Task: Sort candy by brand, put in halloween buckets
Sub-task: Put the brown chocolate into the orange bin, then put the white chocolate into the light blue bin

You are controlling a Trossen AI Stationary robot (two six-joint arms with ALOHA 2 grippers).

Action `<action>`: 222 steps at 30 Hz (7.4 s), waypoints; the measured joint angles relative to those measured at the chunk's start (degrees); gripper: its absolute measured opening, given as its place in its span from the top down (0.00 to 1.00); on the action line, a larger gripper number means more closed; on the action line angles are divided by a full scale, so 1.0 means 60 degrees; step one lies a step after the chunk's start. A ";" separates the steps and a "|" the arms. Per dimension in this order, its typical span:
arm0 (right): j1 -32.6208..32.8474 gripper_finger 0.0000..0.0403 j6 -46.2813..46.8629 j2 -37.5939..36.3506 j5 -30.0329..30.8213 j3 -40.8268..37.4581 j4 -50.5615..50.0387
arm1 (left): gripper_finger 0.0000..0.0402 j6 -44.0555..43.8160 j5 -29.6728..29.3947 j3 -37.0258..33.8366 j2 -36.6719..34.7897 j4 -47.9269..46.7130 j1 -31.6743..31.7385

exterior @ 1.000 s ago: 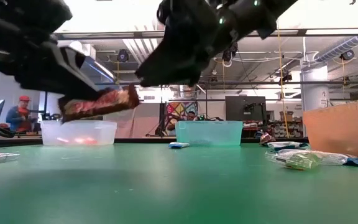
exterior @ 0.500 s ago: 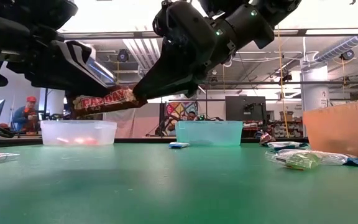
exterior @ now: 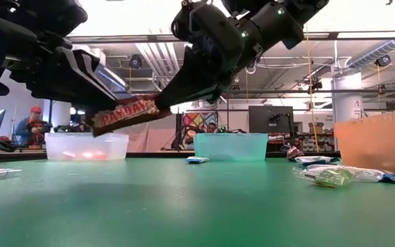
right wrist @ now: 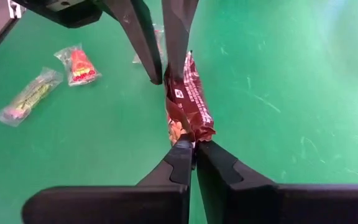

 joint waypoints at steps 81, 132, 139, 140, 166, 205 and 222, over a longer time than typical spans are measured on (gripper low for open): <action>0.0389 0.52 0.8388 0.0324 -0.2001 0.2062 -1.0343 | 0.61 0.2649 0.0751 0.0339 -0.5228 -0.4628 0.1647; 0.0136 0.53 0.3969 0.3543 -0.2243 0.5274 -1.4193 | 0.61 0.4531 0.3089 0.0268 -0.4118 -0.2146 0.4648; 0.0149 0.71 0.3873 0.3517 -0.2382 0.5104 -1.3667 | 0.61 0.4500 0.3089 0.0274 -0.3971 -0.1966 0.4652; 0.0152 0.76 0.3879 0.3517 -0.2405 0.5104 -1.3632 | 0.61 0.4503 0.3089 0.0274 -0.3971 -0.1960 0.4652; 0.0084 0.98 0.3002 0.1194 0.2320 0.5519 -1.0443 | 0.62 0.3140 0.3086 0.0281 -0.5818 -0.3182 0.3504; -0.5234 0.98 -0.2165 -0.1303 0.2498 0.4534 -0.7546 | 0.62 -0.3937 0.5333 0.0205 -0.4131 -0.5732 0.0871; -0.6849 0.91 0.0226 0.0436 0.2240 0.4105 -0.7041 | 0.62 -0.3605 0.4754 0.0205 -0.4131 -0.5727 0.0874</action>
